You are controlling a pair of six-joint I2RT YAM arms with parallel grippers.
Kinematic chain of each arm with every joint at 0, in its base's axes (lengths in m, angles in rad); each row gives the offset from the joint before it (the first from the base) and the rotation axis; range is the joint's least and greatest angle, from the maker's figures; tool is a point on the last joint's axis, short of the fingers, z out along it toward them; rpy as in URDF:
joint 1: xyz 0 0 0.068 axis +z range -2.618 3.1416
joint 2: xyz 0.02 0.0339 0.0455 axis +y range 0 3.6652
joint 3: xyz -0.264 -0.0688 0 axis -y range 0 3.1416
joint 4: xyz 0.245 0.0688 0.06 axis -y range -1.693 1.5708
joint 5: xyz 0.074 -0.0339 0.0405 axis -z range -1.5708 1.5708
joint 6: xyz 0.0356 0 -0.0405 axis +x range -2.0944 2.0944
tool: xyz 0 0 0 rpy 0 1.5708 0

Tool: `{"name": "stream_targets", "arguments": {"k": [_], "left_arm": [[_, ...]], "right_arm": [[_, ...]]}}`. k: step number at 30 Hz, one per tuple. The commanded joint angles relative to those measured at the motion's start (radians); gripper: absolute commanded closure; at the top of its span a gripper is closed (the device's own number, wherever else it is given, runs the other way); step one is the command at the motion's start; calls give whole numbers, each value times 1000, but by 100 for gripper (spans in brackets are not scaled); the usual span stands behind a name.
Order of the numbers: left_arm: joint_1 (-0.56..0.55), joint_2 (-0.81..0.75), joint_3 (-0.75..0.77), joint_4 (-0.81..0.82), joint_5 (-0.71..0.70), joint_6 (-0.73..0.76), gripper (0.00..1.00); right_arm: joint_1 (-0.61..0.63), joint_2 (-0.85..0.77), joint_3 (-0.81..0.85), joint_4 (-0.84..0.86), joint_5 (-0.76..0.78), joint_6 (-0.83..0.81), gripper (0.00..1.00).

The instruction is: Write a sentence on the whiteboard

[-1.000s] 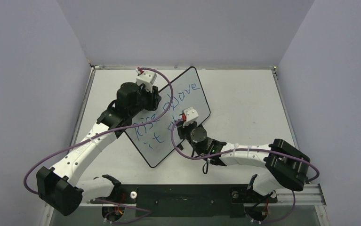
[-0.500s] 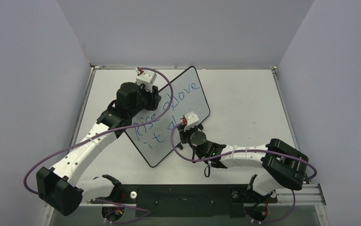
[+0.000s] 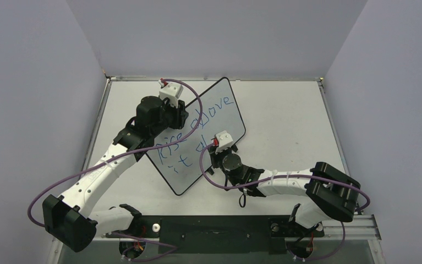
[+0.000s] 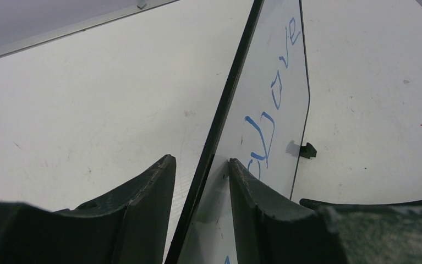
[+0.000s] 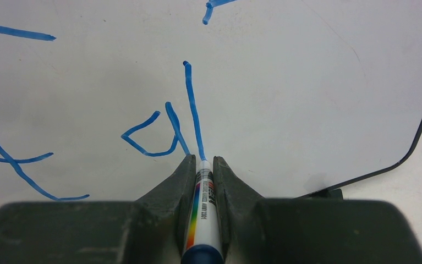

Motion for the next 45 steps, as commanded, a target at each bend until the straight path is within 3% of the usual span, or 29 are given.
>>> {"name": "stream_targets", "arguments": {"k": [1,15,27,45], "left_arm": [[-8,-30,42,100,21,3,100],[-9,-30,42,100,23,3,100],[-9,-29,42,100,29,1,100],[-11,-25,43,100,24,5,100]], "right_arm": [[-5,7,32,-5,12,-7,100],[-6,-29,100,-69,21,-55,100],[10,-171,61,-118,62,-68,100],[-70,-145,174,-112,-13,-136,100]]}}
